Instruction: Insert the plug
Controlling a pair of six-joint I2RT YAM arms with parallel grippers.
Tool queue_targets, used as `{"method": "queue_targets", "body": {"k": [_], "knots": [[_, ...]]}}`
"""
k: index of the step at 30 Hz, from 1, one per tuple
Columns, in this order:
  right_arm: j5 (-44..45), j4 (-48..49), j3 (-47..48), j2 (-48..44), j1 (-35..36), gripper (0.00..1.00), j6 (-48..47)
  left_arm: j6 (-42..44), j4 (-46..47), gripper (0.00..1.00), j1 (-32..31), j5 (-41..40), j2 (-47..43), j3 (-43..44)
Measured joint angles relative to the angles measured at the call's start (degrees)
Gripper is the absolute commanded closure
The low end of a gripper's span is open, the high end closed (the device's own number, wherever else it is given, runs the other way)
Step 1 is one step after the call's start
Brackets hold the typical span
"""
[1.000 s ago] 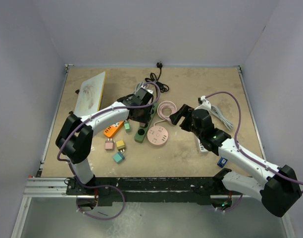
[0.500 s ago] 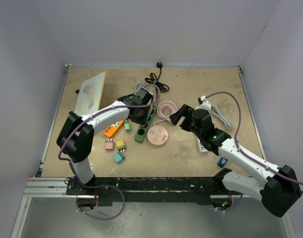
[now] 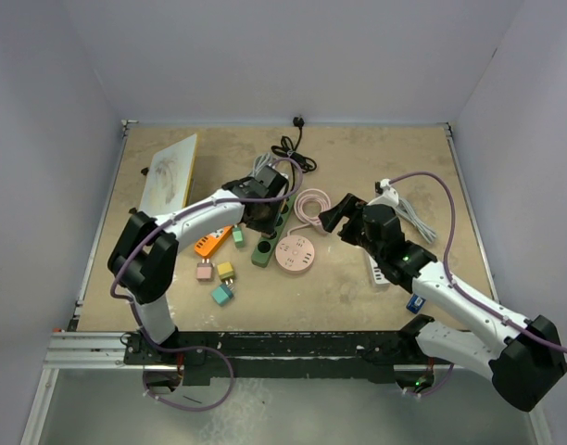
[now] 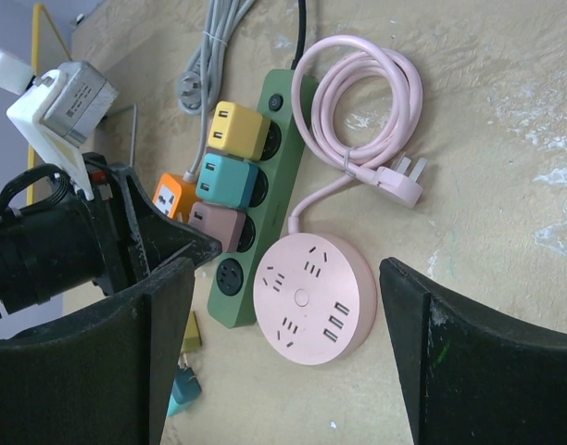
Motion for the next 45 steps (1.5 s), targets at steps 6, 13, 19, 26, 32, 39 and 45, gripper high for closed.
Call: {"method": "queue_targets", "body": {"k": [6, 13, 19, 26, 32, 39, 45], "knots": [[0.0, 0.0, 0.0, 0.1, -0.2, 0.18, 0.1, -0.4, 3.1, 1.0, -1.2, -2.0, -0.3, -2.2], [0.0, 0.0, 0.0, 0.2, -0.2, 0.18, 0.1, -0.6, 4.9, 1.0, -1.4, -2.4, -1.0, -3.6], [0.0, 0.0, 0.0, 0.2, -0.2, 0.18, 0.1, -0.9, 4.5, 0.6, 0.0, 0.3, -2.6, -2.8], [0.0, 0.0, 0.0, 0.2, -0.2, 0.18, 0.1, -2.1, 1.2, 0.46, 0.4, 1.1, -2.3, -1.0], [0.0, 0.0, 0.0, 0.2, -0.2, 0.18, 0.1, -4.0, 1.3, 0.45, 0.5, -2.3, -7.9, -0.2], [0.0, 0.0, 0.0, 0.3, -0.2, 0.18, 0.2, -11.7, 5.7, 0.45, 1.7, -12.2, -14.6, -6.9], [0.0, 0.0, 0.0, 0.5, -0.2, 0.18, 0.2, -18.5, 7.0, 0.45, 3.0, -16.7, -13.9, -15.3]]}}
